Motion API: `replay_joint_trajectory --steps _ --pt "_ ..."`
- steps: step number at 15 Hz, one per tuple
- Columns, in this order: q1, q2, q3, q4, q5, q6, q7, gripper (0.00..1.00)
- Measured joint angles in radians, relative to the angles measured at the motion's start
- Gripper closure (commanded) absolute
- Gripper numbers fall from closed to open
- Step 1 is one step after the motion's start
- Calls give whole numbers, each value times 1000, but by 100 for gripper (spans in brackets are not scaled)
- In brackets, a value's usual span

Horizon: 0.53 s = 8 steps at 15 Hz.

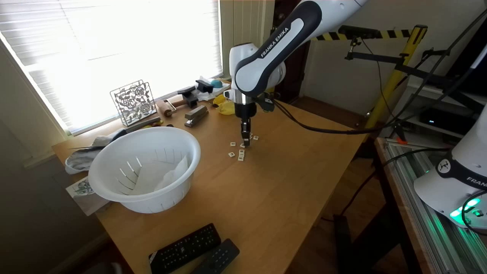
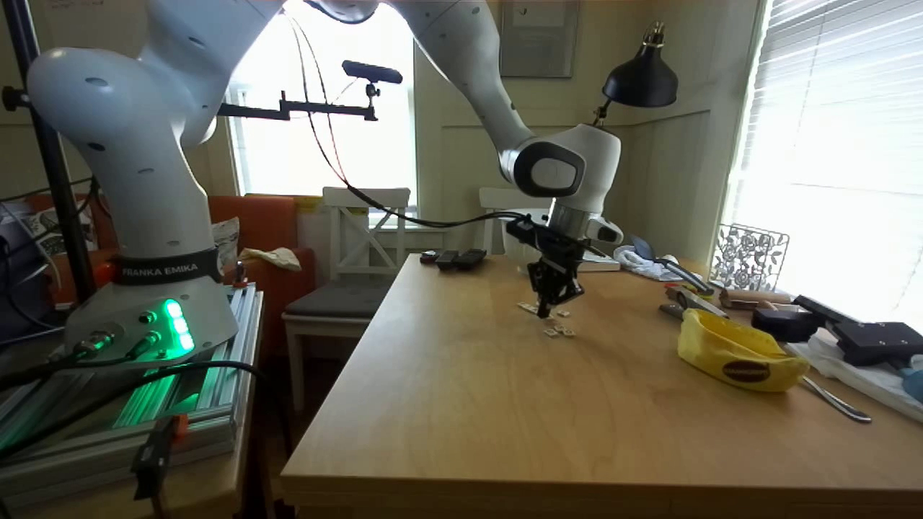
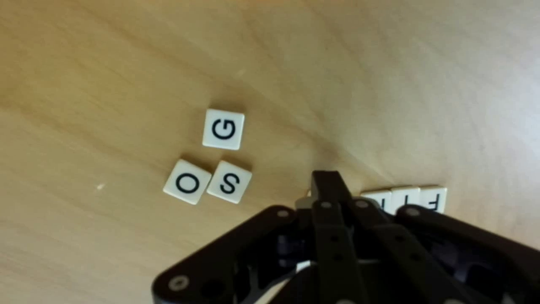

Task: Create the word 'Firm' using the letter tiles.

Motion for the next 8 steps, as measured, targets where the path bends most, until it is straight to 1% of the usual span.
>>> replay_joint_trajectory --steps 8 --pt "1 -1 9 0 -40 -11 -67 100"
